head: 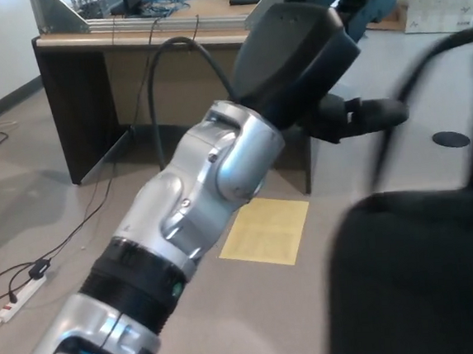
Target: A person hands over a black lunchbag to the robot and the robot uses its left hand to grab the strips of the lunchbag, the gives it back to the person.
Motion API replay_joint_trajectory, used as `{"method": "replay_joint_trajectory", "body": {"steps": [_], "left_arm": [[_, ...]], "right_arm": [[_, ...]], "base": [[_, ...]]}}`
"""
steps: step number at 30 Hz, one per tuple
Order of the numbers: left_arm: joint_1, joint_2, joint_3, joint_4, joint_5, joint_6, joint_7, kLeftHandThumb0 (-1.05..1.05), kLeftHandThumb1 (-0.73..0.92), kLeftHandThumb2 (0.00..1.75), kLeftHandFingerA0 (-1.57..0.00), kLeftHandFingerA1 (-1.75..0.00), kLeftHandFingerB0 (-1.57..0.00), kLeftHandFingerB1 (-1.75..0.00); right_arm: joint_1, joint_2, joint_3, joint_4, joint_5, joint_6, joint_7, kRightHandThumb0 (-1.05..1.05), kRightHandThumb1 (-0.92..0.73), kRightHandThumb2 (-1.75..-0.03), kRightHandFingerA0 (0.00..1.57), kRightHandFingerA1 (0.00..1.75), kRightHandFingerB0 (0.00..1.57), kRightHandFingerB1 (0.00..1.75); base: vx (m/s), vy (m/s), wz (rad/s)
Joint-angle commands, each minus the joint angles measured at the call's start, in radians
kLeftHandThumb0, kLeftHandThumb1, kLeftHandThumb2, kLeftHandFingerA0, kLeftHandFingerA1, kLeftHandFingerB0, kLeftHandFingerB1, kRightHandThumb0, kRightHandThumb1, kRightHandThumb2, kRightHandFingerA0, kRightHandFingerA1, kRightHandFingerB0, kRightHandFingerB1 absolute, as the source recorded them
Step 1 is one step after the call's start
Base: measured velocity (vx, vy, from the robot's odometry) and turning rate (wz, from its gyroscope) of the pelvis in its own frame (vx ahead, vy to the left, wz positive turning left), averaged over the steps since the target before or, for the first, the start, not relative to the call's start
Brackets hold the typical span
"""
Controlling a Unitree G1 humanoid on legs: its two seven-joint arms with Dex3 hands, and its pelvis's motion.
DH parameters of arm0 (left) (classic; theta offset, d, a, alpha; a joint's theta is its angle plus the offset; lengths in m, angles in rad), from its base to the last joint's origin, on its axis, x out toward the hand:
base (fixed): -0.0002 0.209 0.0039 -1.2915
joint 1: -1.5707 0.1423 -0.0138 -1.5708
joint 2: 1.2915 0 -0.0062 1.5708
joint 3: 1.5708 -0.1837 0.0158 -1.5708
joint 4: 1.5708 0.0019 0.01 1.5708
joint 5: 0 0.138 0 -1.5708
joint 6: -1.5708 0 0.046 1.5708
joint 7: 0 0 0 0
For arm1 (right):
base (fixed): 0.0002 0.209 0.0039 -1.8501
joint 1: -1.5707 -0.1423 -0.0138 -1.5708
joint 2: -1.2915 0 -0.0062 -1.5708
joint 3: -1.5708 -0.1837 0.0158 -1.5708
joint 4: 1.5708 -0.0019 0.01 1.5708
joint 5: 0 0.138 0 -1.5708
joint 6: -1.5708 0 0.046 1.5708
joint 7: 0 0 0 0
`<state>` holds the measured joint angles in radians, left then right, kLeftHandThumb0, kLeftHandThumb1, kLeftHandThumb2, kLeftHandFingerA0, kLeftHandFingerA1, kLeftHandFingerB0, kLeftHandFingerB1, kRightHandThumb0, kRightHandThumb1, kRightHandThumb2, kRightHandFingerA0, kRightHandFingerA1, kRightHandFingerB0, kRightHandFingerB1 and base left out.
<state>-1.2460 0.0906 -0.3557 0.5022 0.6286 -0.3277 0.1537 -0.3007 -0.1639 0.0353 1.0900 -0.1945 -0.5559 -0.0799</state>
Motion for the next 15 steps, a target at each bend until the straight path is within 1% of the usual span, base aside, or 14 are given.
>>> {"method": "replay_joint_trajectory", "body": {"steps": [1,3,4,7,8,10,11,12,13,14,15], "left_arm": [[0.031,0.03,0.029,-0.034,-0.05,0.05,-0.101,-0.9,0.49,0.91,0.0,0.0,0.0,0.0],[0.039,0.037,0.039,-0.048,-0.052,0.053,-0.105,-0.89,0.48,0.91,0.0,0.0,0.0,0.0],[0.051,0.05,0.051,-0.067,-0.064,0.057,-0.121,-0.98,0.56,0.61,0.0,0.0,0.0,0.0],[0.086,0.082,0.08,-0.118,-0.092,0.055,-0.156,-0.97,0.56,0.6,0.0,0.0,0.0,0.0],[0.102,0.099,0.091,-0.142,-0.094,0.056,-0.165,-0.97,0.58,0.58,0.0,0.0,0.0,0.0],[0.142,0.125,0.111,-0.188,-0.103,0.042,-0.163,-0.97,0.59,0.58,0.0,0.0,0.0,0.0],[0.224,0.179,0.151,-0.281,-0.138,0.031,-0.196,-0.91,0.49,0.87,0.0,0.0,0.0,0.0],[0.283,0.204,0.179,-0.335,-0.16,0.029,-0.209,-0.89,0.48,0.85,0.0,0.0,0.0,-0.01],[0.313,0.213,0.193,-0.359,-0.175,0.028,-0.214,-0.89,0.59,0.57,0.0,0.0,0.0,0.0],[0.372,0.223,0.218,-0.404,-0.204,0.033,-0.223,-0.84,0.46,0.88,0.0,0.0,0.0,-0.06],[0.406,0.224,0.23,-0.434,-0.217,0.047,-0.229,-0.84,0.46,0.88,0.0,0.0,0.0,-0.06]], "right_arm": [[-0.005,-0.017,-0.002,-0.005,0.001,0.019,-0.003,-0.4,-0.69,-0.6,0.68,0.49,0.43,0.34],[-0.005,-0.015,-0.006,-0.003,0.007,0.011,-0.001,-0.4,-0.68,-0.6,0.7,0.5,0.43,0.35],[-0.007,-0.015,-0.005,-0.002,0.003,0.012,-0.007,-0.4,-0.68,-0.6,0.7,0.5,0.44,0.35],[-0.009,-0.014,-0.005,-0.009,0.003,0.009,-0.008,-0.4,-0.67,-0.6,0.71,0.5,0.45,0.35],[-0.012,-0.01,-0.018,-0.009,0.023,0.007,0.011,-0.38,-0.67,-0.59,0.72,0.52,0.46,0.35],[-0.012,-0.009,-0.017,-0.006,0.021,-0.004,0.013,-0.37,-0.67,-0.6,0.73,0.52,0.46,0.36],[-0.011,-0.014,-0.018,-0.008,0.021,0.002,0.015,-0.37,-0.67,-0.6,0.73,0.51,0.46,0.36],[-0.011,-0.016,-0.017,-0.008,0.02,0.003,0.015,-0.38,-0.67,-0.6,0.72,0.5,0.45,0.35],[-0.01,-0.019,-0.019,-0.008,0.023,0.003,0.02,-0.38,-0.68,-0.6,0.72,0.5,0.45,0.35],[-0.005,-0.024,-0.024,-0.008,0.028,0.002,0.025,-0.39,-0.67,-0.59,0.74,0.51,0.46,0.35],[-0.001,-0.027,-0.026,-0.009,0.028,0.001,0.024,-0.39,-0.67,-0.59,0.74,0.51,0.46,0.35]], "base": [[0.0,0.0,0.0],[0.0,0.0,0.0],[0.0,0.0,0.0],[0.0,0.0,0.0],[0.0,0.0,0.0],[0.0,0.0,0.0],[0.0,0.0,0.0],[0.0,0.0,0.0],[0.0,0.0,0.0],[0.0,0.0,0.0],[0.0,0.0,0.0]]}}
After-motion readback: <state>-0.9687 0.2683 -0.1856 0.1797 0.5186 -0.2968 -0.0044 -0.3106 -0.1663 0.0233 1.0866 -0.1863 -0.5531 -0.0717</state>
